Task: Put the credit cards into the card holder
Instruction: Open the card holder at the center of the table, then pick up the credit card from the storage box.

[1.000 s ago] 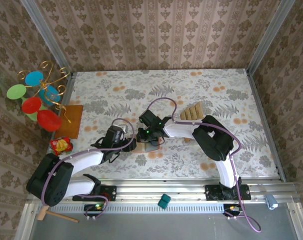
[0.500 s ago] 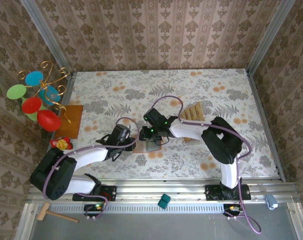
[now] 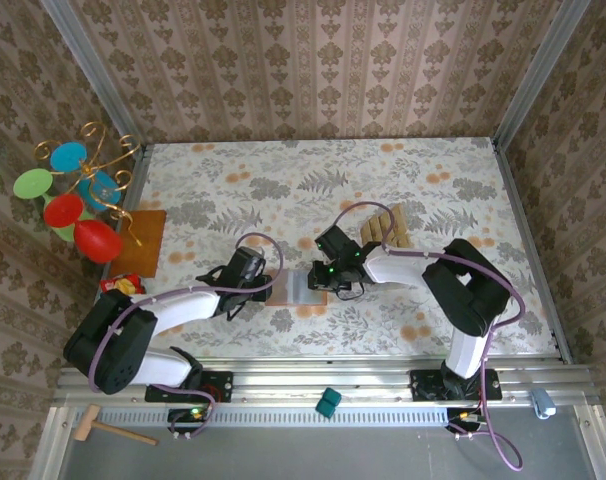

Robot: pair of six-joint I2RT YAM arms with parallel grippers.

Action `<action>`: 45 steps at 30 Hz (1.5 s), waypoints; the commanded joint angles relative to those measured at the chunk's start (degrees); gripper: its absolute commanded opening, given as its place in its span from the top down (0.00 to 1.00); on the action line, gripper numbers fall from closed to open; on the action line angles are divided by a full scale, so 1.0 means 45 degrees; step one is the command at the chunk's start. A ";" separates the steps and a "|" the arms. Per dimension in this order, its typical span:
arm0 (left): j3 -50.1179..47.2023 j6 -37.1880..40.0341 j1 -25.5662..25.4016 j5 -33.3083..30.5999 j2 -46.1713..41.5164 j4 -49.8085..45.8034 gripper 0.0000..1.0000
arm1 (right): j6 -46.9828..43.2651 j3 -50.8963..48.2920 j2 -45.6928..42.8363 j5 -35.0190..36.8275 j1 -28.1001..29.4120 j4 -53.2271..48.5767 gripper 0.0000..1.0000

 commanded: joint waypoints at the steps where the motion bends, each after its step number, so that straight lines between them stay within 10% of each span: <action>1: 0.0088 0.0180 -0.0244 0.0656 0.0713 0.0004 0.59 | 0.0044 -0.0181 0.0272 0.0242 0.0040 0.0425 0.79; 20: 0.0662 0.0259 -0.0350 0.0460 -0.0225 -0.0973 0.56 | -0.2568 0.1496 -0.3617 0.2803 -0.1536 -0.4795 0.56; 31: 0.0995 0.0544 -0.0337 0.0249 -0.0878 -0.1479 0.47 | -0.4320 0.1690 -0.3020 0.6016 -0.1970 -0.7789 0.58; 45: 0.1007 0.0633 -0.0214 0.0181 -0.0985 -0.1426 0.44 | -0.4544 0.1865 -0.1638 0.6242 -0.1970 -0.7556 0.62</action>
